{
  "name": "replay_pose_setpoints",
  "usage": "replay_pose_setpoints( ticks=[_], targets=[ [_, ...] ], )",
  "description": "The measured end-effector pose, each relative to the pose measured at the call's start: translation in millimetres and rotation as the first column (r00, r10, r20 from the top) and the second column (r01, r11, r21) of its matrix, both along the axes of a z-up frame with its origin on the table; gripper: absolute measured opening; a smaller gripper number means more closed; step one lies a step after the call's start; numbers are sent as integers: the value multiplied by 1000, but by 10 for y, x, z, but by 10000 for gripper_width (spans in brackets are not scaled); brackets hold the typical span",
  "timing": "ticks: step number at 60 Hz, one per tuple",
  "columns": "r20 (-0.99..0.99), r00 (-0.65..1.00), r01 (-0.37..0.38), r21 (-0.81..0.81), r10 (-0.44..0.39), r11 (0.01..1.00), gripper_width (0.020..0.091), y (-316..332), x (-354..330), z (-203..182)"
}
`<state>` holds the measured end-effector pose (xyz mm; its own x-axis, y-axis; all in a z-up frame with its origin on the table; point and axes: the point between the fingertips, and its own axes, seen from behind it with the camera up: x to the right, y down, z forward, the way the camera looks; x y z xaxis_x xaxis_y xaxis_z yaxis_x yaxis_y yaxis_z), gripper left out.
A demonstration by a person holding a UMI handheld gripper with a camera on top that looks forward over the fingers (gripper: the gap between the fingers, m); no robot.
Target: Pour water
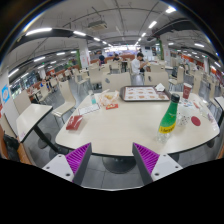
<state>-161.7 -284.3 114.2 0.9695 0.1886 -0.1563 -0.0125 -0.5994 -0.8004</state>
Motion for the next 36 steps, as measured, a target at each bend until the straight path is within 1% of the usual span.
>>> replay_pose_setpoints(
  ticks=[7,17,22,28,33,36],
  targets=[
    [2,1000,13,-10,-13,1000,830,-66,28,6],
    [1,999,54,-19,-54,998,831,-91,138,-137],
    [30,994,108,-8,-107,994,833,-41,359,-247],
    [20,976,219,12,-219,976,823,-40,783,-363],
    [37,955,290,59,-293,955,826,154,1171,-433],
    [52,946,314,89,-319,945,823,308,1365,-448]
  ],
)
